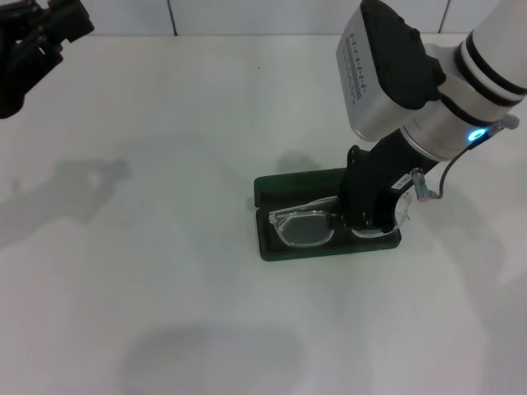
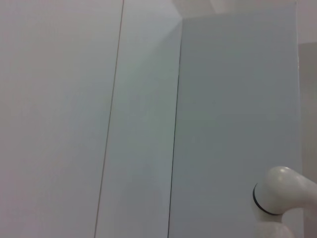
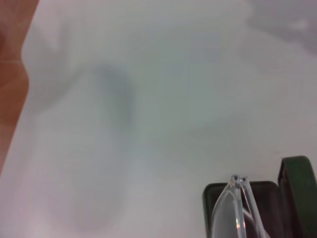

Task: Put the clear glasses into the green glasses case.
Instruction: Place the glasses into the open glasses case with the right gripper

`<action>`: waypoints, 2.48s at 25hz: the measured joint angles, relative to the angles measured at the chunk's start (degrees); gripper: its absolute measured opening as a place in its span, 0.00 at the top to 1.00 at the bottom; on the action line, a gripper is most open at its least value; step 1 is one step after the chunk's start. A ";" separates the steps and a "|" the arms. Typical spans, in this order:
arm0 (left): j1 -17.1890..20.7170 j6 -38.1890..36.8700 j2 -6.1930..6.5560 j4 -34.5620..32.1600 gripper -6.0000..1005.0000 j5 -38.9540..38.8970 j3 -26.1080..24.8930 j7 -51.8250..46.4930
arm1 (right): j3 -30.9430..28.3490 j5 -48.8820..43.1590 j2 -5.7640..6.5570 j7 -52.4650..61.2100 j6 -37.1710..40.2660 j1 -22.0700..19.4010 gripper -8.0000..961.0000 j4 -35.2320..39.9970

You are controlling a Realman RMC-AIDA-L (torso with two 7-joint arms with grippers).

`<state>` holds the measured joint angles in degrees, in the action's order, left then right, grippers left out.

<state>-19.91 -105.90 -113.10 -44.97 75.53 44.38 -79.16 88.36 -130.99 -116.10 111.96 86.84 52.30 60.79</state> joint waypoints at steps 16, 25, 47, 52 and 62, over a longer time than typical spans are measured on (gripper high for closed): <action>0.37 -0.01 -0.43 0.06 0.88 0.32 0.13 0.30 | 0.44 1.53 -0.01 -2.53 -2.96 0.04 0.92 -3.63; 0.47 -0.01 -0.55 0.53 0.87 0.76 0.08 0.85 | 0.92 1.50 0.00 -3.24 -3.74 -0.16 0.92 -3.75; 0.26 -0.01 -0.63 0.92 0.87 2.13 0.11 1.60 | 1.83 1.33 -0.07 -3.17 -5.96 -0.45 0.91 -5.00; 0.09 -0.01 -0.63 1.40 0.87 2.17 0.08 1.75 | 1.83 1.45 -0.09 -3.17 -6.05 -0.45 0.90 -5.09; 0.42 -0.01 -0.63 1.59 0.87 2.17 0.08 2.26 | 1.80 1.45 -0.10 -3.11 -7.00 -0.44 0.89 -5.09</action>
<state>-19.50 -105.91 -113.72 -43.38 77.70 44.47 -76.91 90.17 -129.54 -116.19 108.85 79.84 51.86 55.70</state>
